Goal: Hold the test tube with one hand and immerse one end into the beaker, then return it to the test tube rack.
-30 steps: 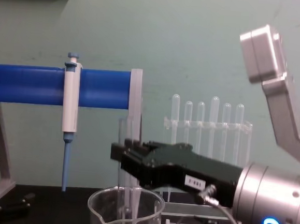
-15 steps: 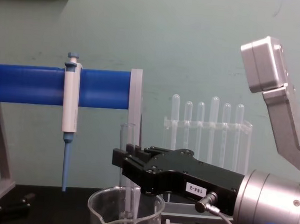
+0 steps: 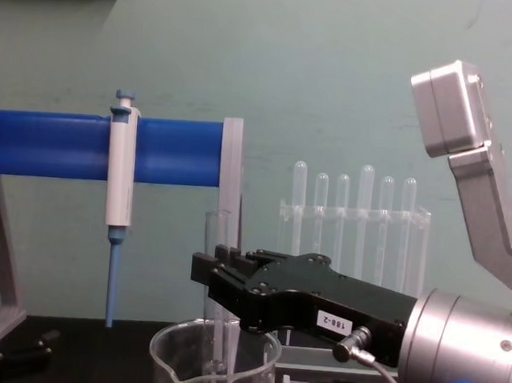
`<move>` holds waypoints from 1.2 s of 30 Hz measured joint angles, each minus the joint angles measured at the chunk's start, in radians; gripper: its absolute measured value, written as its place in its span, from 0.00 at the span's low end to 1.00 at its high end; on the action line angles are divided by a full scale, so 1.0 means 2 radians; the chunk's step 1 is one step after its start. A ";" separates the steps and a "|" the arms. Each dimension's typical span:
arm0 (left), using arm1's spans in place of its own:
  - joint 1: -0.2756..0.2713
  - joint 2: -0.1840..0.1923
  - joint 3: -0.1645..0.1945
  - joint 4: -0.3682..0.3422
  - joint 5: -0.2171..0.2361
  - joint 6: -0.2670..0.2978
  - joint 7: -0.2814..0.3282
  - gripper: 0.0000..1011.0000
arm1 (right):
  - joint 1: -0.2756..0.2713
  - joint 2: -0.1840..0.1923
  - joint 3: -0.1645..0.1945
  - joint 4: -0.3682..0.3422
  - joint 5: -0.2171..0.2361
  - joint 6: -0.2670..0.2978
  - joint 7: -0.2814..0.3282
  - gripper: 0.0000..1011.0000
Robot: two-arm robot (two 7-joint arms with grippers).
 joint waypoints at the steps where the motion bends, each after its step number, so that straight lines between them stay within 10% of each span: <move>1: 0.000 0.000 0.000 0.000 0.000 0.000 0.000 0.99 | 0.000 0.000 0.000 0.000 0.000 0.000 0.000 0.23; 36: 0.000 0.000 0.000 0.000 0.000 0.000 0.000 0.99 | 0.000 0.000 0.000 0.000 0.001 0.000 -0.001 0.23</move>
